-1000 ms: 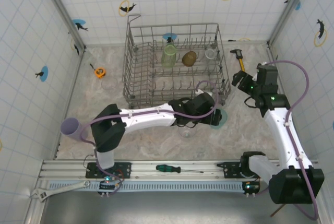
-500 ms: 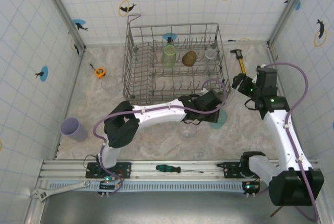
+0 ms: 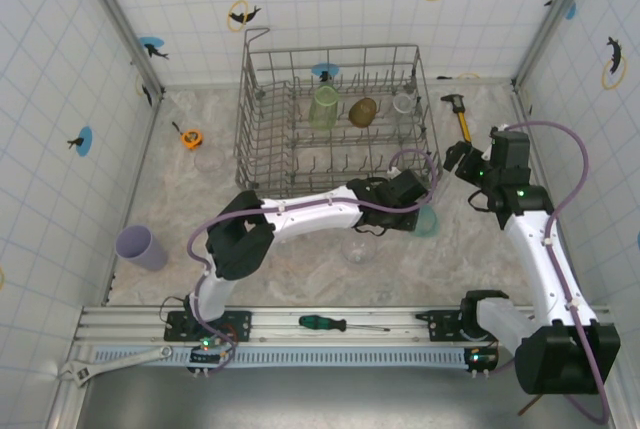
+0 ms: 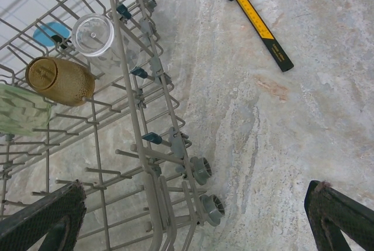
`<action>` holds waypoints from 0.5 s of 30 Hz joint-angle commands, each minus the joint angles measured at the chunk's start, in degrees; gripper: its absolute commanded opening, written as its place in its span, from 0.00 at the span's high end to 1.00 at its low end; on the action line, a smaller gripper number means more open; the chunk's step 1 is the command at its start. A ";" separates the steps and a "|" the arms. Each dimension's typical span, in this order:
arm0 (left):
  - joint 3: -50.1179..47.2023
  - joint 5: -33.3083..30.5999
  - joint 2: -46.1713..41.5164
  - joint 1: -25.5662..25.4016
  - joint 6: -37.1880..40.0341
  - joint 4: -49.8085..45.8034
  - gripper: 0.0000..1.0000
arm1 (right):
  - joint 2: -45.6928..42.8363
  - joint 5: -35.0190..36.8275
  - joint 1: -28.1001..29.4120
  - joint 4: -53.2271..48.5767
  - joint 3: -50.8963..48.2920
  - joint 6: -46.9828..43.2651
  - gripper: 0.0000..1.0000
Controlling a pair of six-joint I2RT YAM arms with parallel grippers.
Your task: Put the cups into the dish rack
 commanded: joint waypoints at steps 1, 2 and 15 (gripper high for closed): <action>1.89 1.61 1.33 0.12 0.20 -2.46 1.00 | -0.74 0.20 -0.06 1.38 -1.08 -0.82 0.00; 2.11 2.05 1.16 0.12 0.15 -2.48 1.00 | -0.79 0.06 -0.19 1.29 -0.86 -1.03 0.00; 6.53 8.86 -2.65 0.08 -1.21 -1.84 1.00 | -4.99 -2.05 -6.06 1.15 0.23 -2.21 0.00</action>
